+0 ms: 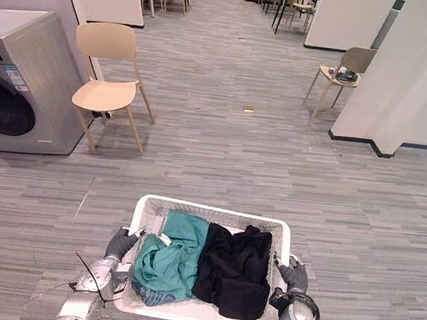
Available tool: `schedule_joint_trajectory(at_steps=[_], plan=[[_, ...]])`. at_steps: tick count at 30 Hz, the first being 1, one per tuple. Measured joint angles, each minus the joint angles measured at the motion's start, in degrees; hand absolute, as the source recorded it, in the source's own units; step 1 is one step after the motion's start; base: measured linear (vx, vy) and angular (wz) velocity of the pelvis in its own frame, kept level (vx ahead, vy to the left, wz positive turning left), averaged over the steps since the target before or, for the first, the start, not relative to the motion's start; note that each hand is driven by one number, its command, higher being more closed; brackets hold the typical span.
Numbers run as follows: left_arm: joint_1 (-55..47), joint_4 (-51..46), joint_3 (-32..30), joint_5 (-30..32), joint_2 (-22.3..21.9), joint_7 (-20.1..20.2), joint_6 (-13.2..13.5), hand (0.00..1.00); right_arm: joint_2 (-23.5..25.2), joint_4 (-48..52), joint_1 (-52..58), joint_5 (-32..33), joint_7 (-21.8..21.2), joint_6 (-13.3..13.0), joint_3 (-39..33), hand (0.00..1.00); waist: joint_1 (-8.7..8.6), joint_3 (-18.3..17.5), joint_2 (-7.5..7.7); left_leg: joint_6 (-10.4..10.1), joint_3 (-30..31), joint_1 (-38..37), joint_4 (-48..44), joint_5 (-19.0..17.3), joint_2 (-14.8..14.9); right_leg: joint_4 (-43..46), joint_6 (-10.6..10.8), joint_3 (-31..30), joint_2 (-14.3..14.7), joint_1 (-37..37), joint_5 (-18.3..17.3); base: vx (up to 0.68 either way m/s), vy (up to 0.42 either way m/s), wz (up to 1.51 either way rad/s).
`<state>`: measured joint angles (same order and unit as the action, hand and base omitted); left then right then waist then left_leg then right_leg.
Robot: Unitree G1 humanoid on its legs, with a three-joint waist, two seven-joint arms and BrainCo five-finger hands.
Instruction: Pick up the laundry basket with both hands and put the clothes into the washing machine.
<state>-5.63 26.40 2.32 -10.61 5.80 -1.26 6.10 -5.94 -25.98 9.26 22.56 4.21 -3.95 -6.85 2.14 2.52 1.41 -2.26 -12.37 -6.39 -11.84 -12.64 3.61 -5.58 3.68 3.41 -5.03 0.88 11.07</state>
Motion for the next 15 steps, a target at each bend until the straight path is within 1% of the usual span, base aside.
schedule_joint_trajectory(at_steps=[2, 3, 4, 5, 6, 7, 8, 9, 10, 11, 12, 13, 14, 15], plan=[[0.1, 1.6, 0.4, 0.0, 1.1, 0.0, -0.2, 1.00, 0.5, -5.0, -1.6, 1.2, -0.8, -0.1, 0.0, 1.00, -0.12, -0.8, 0.11, -0.3, -0.4, 2.2, -0.1, -0.3, 0.2, 0.1, 0.0, -0.5, 0.0, 2.5, -0.5, -0.02, -0.009, -0.21], [0.2, 1.8, 0.9, 0.0, 1.4, 0.0, -0.2, 1.00, 0.4, -6.2, -1.9, 1.7, -0.9, -0.1, 0.0, 1.00, -0.37, -0.8, 0.10, -0.2, -0.3, 2.8, -0.1, -0.3, 0.1, 0.6, 0.4, -0.4, 0.0, 3.2, -0.9, 0.00, -0.010, 0.08], [0.4, 2.6, 1.8, 0.0, 2.2, 0.0, -0.3, 1.00, 0.3, -8.6, -2.5, 2.1, -1.1, -0.1, -0.2, 1.00, -1.10, -0.8, -0.10, 0.2, 0.2, 3.7, -0.3, -0.7, 0.1, 3.1, 1.3, 0.0, -0.2, 4.8, -2.8, 0.01, 0.021, 0.30], [0.9, 3.2, 2.3, 0.0, 2.4, -0.1, -1.0, 1.00, 0.3, -9.7, -2.4, 2.2, -1.2, -0.2, -0.7, 1.00, -1.62, -0.7, -0.30, 0.4, 1.4, 4.2, -0.7, -1.0, -0.5, 7.8, 2.7, 0.7, -0.8, 6.7, -6.1, 0.02, 0.047, 0.37], [1.1, 3.2, 2.5, 0.0, 2.5, -0.1, -1.1, 1.00, 0.2, -9.6, -2.5, 2.2, -1.6, -0.2, -1.1, 1.00, -1.58, -0.5, -0.12, 0.6, 1.8, 4.5, -1.2, -1.2, -0.8, 10.6, 3.3, 1.3, -1.3, 7.7, -7.7, 0.04, 0.080, 0.70], [2.6, 3.2, 3.1, -0.1, 2.4, -0.2, -1.2, 1.00, 0.1, -9.5, -2.8, 2.8, -1.8, -0.5, -1.8, 1.00, -1.71, -0.1, 0.31, 1.4, 3.8, 4.7, -2.6, -1.6, -1.5, 16.3, 7.0, 3.4, -3.4, 8.6, -11.2, 0.06, 0.112, 1.03], [4.1, 3.2, 4.1, -0.1, 2.4, -0.2, -1.2, 1.00, -0.3, -9.5, -2.8, 3.9, -1.9, -1.4, -2.4, 1.00, -1.96, 0.5, 0.45, 2.3, 6.5, 4.0, -3.0, -2.9, -1.9, 25.5, 7.6, 4.0, -5.5, 10.8, -11.8, 0.07, 0.111, 1.17], [4.7, 3.1, 4.3, -0.1, 2.3, -0.4, -1.2, 1.00, -0.4, -9.6, -3.2, 3.9, -2.0, -1.8, -2.5, 1.00, -2.19, 0.8, 0.48, 2.3, 7.7, 3.7, -2.9, -3.3, -2.5, 31.2, 7.1, 4.1, -6.7, 13.0, -11.5, 0.06, 0.151, 1.18], [5.2, 2.2, 4.2, -0.4, 2.9, -0.9, -1.1, 1.00, -0.6, -9.5, -4.5, 3.9, -2.1, -2.2, -2.2, 1.00, -3.01, 1.8, 0.89, 2.6, 9.4, 2.2, -2.1, -3.4, -3.6, 43.3, 3.3, 4.3, -8.9, 18.2, -8.4, 0.06, 0.142, 0.75], [5.4, 1.2, 4.2, -1.1, 3.0, -1.4, -1.1, 1.00, -0.8, -9.5, -5.6, 3.9, -2.3, -2.3, -2.1, 1.00, -2.83, 3.0, 0.36, 3.4, 10.0, 0.5, -1.2, -3.9, -3.9, 49.8, 2.2, 3.7, -9.0, 22.0, -10.0, 0.08, 0.140, 0.57], [5.6, 0.7, 3.6, -1.5, 3.5, -2.0, -1.1, 1.00, 0.0, -9.4, -6.3, 3.9, -2.5, -2.2, -2.0, 1.00, -2.48, 3.0, 0.43, 3.9, 10.8, -0.3, -1.0, -4.2, -3.6, 50.5, 1.2, 4.1, -7.3, 23.4, -13.4, 0.16, 0.085, 0.38], [6.3, 0.4, 3.4, -1.5, 4.8, -2.4, -1.0, 1.00, 1.2, -9.0, -6.6, 3.9, -2.7, -2.5, -2.1, 1.00, -2.76, 3.0, 0.47, 4.1, 12.1, -0.7, -0.9, -5.1, -3.0, 44.7, 1.8, 4.1, -3.6, 23.7, -15.0, 0.24, 0.036, 0.50], [7.1, 0.4, 3.8, -1.6, 5.9, -2.4, -0.8, 1.00, 1.9, -8.9, -6.6, 4.5, -2.9, -2.7, -2.1, 1.00, -3.13, 3.0, 0.65, 4.0, 13.5, -0.8, -0.3, -5.6, -2.8, 33.6, 2.9, 3.2, -0.3, 22.8, -14.4, 0.37, -0.005, 0.59], [7.5, 0.4, 3.9, -1.7, 6.2, -2.3, -0.8, 1.00, 2.0, -8.9, -6.7, 5.0, -2.8, -2.8, -2.1, 1.00, -3.47, 3.1, 0.81, 4.2, 14.2, -1.3, 0.1, -5.9, -2.9, 27.0, 2.9, 3.0, 0.9, 22.4, -13.2, 0.38, -0.043, 0.65]])
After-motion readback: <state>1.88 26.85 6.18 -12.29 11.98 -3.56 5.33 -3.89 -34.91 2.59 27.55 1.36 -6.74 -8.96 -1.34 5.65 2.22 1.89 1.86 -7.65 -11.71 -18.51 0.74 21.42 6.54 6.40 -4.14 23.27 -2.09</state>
